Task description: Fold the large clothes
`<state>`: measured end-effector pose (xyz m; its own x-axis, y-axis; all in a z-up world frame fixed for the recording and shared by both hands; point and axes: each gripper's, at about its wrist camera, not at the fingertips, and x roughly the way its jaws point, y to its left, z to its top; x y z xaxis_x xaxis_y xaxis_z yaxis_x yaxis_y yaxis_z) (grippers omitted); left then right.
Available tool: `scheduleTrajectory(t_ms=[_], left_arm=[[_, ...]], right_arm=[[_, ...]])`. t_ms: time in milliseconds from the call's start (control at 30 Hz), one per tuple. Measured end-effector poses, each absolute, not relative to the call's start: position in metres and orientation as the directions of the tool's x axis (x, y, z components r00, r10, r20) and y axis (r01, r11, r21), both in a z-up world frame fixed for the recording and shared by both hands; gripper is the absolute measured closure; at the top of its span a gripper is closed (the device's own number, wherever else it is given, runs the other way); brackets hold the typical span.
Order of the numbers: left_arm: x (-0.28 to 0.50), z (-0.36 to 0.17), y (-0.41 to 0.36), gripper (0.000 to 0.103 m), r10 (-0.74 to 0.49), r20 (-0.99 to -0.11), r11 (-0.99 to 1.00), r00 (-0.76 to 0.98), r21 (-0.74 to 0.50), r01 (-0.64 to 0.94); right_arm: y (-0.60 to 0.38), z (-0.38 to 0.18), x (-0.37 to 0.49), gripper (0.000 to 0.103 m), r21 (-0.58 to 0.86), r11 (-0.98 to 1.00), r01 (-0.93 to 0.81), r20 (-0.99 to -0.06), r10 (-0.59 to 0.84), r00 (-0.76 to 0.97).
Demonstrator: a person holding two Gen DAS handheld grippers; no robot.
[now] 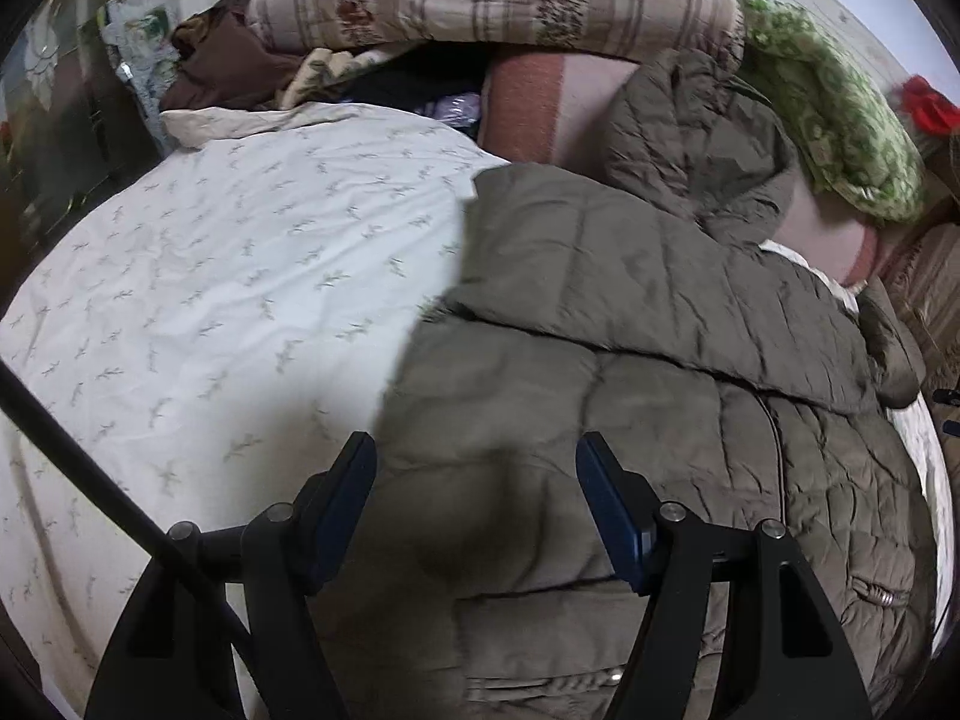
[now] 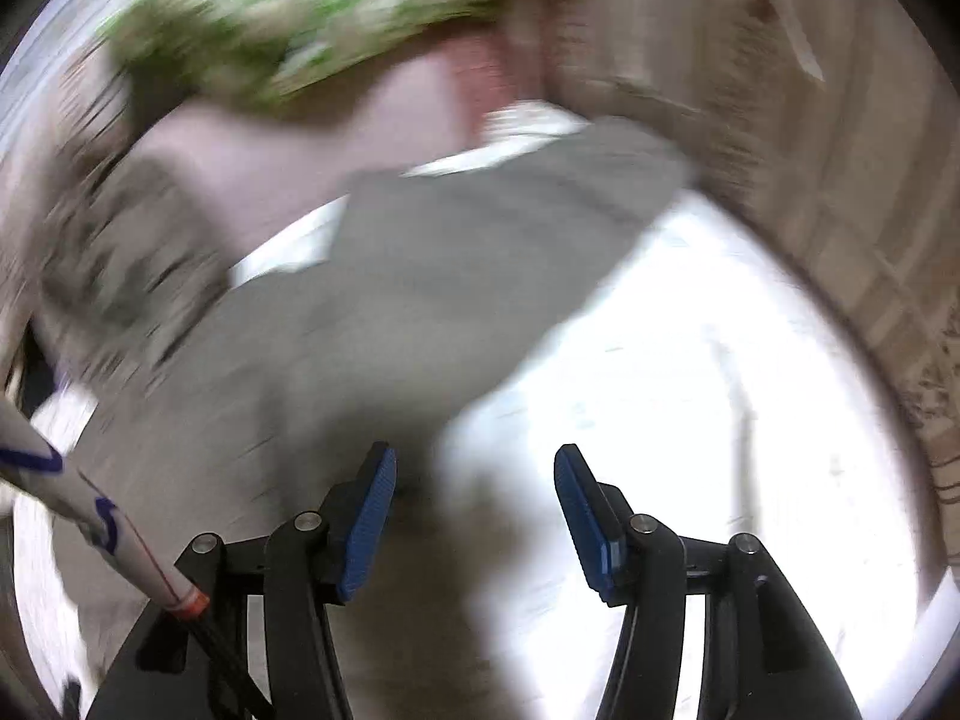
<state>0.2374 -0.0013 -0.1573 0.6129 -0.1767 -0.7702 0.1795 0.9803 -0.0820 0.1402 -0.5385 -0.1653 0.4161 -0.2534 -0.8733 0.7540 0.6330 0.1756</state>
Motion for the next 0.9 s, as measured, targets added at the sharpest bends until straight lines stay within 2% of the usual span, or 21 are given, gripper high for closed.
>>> scheduleTrajectory(t_ms=[200,367,600,633,667,700,800,900], left_arm=[[0.241,-0.172,-0.02,0.035,-0.181,-0.78,0.976,0.599,-0.068,0.206],[0.255,-0.194,-0.03,0.035,-0.161,-0.817,0.978,0.554,-0.056,0.202],[0.252,-0.206,-0.046,0.033,-0.082,-0.803,0.975,0.59,0.059,0.214],[0.251,-0.207,-0.047,0.033,-0.075,-0.801,0.974,0.594,0.069,0.216],[0.251,-0.208,-0.048,0.033,-0.069,-0.801,0.973,0.595,0.077,0.216],[0.251,-0.207,-0.048,0.033,-0.069,-0.801,0.973,0.595,0.076,0.216],[0.252,-0.204,-0.044,0.033,-0.084,-0.808,0.975,0.584,0.054,0.216],[0.249,-0.197,-0.037,0.033,-0.126,-0.814,0.977,0.567,-0.003,0.212]], right_arm=[[-0.65,-0.207,0.109,0.044,0.377,0.393,0.839,-0.858,-0.193,0.476],[-0.695,-0.227,0.139,0.044,0.409,0.364,0.837,-0.839,-0.21,0.501],[-0.74,-0.245,0.171,0.042,0.447,0.317,0.837,-0.819,-0.233,0.525],[-0.741,-0.245,0.173,0.054,0.449,0.311,0.838,-0.817,-0.236,0.525],[-0.743,-0.244,0.176,0.074,0.448,0.304,0.841,-0.819,-0.238,0.522],[-0.744,-0.242,0.178,0.09,0.448,0.302,0.841,-0.823,-0.229,0.521],[-0.738,-0.216,0.18,0.094,0.42,0.337,0.842,-0.819,-0.26,0.512],[-0.718,-0.166,0.179,0.095,0.37,0.397,0.84,-0.8,-0.323,0.506]])
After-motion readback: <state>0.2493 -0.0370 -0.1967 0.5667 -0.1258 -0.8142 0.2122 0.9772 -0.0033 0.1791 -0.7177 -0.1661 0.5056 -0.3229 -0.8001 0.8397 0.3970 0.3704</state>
